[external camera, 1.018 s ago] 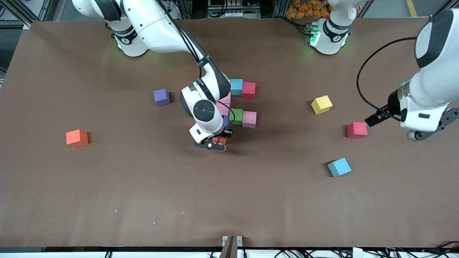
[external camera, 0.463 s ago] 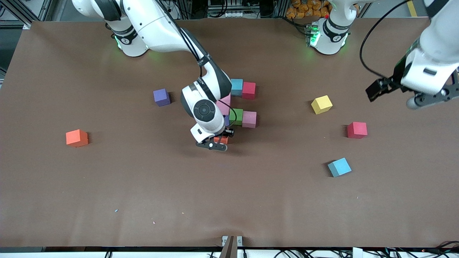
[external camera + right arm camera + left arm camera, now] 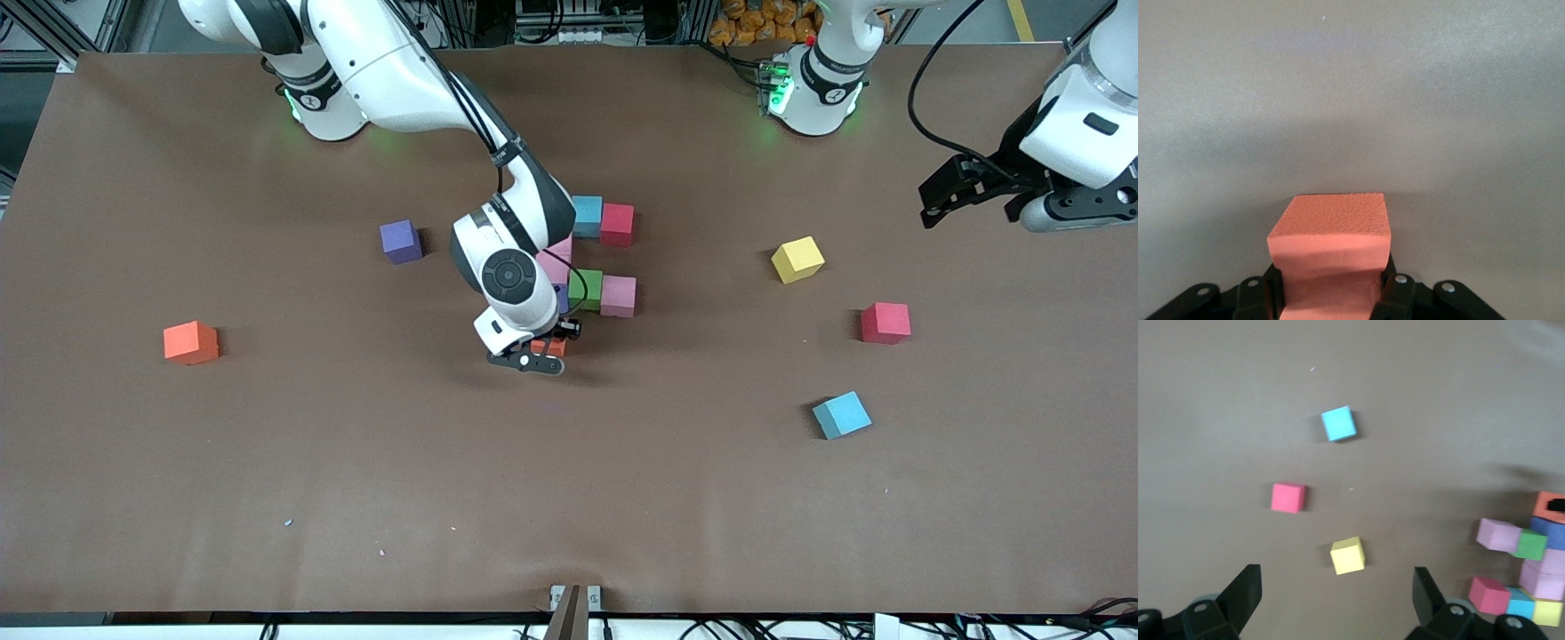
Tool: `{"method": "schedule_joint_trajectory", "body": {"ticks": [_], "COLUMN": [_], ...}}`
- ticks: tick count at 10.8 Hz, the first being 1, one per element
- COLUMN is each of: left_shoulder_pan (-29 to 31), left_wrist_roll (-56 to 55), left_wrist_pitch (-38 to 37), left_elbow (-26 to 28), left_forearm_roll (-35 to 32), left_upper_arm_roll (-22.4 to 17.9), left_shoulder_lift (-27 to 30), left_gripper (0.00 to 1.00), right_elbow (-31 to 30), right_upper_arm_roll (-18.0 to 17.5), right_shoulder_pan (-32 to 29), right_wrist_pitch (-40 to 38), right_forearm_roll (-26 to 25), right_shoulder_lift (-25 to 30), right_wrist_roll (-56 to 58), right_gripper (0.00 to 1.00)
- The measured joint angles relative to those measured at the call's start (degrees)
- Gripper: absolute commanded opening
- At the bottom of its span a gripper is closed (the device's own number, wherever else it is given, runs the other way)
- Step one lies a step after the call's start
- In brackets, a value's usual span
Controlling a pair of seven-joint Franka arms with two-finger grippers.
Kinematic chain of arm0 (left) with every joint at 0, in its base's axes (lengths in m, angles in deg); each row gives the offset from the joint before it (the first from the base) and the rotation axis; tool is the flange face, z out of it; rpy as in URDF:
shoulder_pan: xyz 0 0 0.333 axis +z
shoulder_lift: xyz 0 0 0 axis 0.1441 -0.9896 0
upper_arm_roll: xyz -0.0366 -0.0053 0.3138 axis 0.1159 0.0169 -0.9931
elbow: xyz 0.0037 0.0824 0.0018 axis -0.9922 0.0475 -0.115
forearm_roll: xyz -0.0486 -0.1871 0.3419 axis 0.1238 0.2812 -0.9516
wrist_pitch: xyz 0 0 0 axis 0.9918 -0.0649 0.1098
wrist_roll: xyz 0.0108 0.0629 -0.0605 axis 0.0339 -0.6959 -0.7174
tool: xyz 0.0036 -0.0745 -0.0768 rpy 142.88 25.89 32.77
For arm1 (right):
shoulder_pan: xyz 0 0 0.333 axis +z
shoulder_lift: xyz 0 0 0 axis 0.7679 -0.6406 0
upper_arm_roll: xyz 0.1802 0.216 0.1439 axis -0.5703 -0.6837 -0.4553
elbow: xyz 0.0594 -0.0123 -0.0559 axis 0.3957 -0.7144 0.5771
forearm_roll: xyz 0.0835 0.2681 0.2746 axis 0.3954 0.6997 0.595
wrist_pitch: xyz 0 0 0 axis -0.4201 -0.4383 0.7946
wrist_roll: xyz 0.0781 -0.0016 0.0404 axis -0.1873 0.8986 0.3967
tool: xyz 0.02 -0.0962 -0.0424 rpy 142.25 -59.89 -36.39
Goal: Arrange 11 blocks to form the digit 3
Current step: 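Lower the red block with the right gripper while the left gripper rises away, then set the red block at the column base and open the right gripper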
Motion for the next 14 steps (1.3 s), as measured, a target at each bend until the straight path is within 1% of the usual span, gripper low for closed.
{"method": "schedule_joint_trajectory", "body": {"ticks": [4, 10, 11, 12, 13, 14], "left_shoulder_pan": [0.0, 0.1, 0.2, 0.3, 0.5, 0.7], "left_wrist_roll": [4.2, 4.7, 4.7, 4.7, 4.7, 4.7], "left_wrist_pitch": [1.0, -0.8, -0.9, -0.9, -0.9, -0.9], "left_elbow": [0.0, 0.0, 0.1, 0.1, 0.1, 0.2], "left_forearm_roll": [0.5, 0.5, 0.5, 0.5, 0.5, 0.5], "left_upper_arm_roll": [-0.3, -0.6, -0.6, -0.7, -0.7, -0.7], "left_shoulder_lift": [0.0, 0.1, 0.1, 0.1, 0.1, 0.1], "left_gripper": [1.0, 1.0, 1.0, 1.0, 1.0, 1.0], "right_elbow": [0.0, 0.1, 0.1, 0.1, 0.1, 0.1], "right_upper_arm_roll": [-0.1, -0.2, -0.2, -0.2, -0.2, -0.2], "right_shoulder_pan": [0.0, 0.0, 0.0, 0.0, 0.0, 0.0], "right_wrist_pitch": [0.0, -0.1, -0.1, -0.1, -0.1, -0.1], "right_forearm_roll": [0.0, 0.0, 0.0, 0.0, 0.0, 0.0], "right_shoulder_lift": [0.0, 0.0, 0.0, 0.0, 0.0, 0.0], "right_wrist_roll": [0.3, 2.6, 2.7, 2.7, 2.7, 2.7], "right_gripper": [0.0, 0.0, 0.08, 0.41, 0.6, 0.63]}}
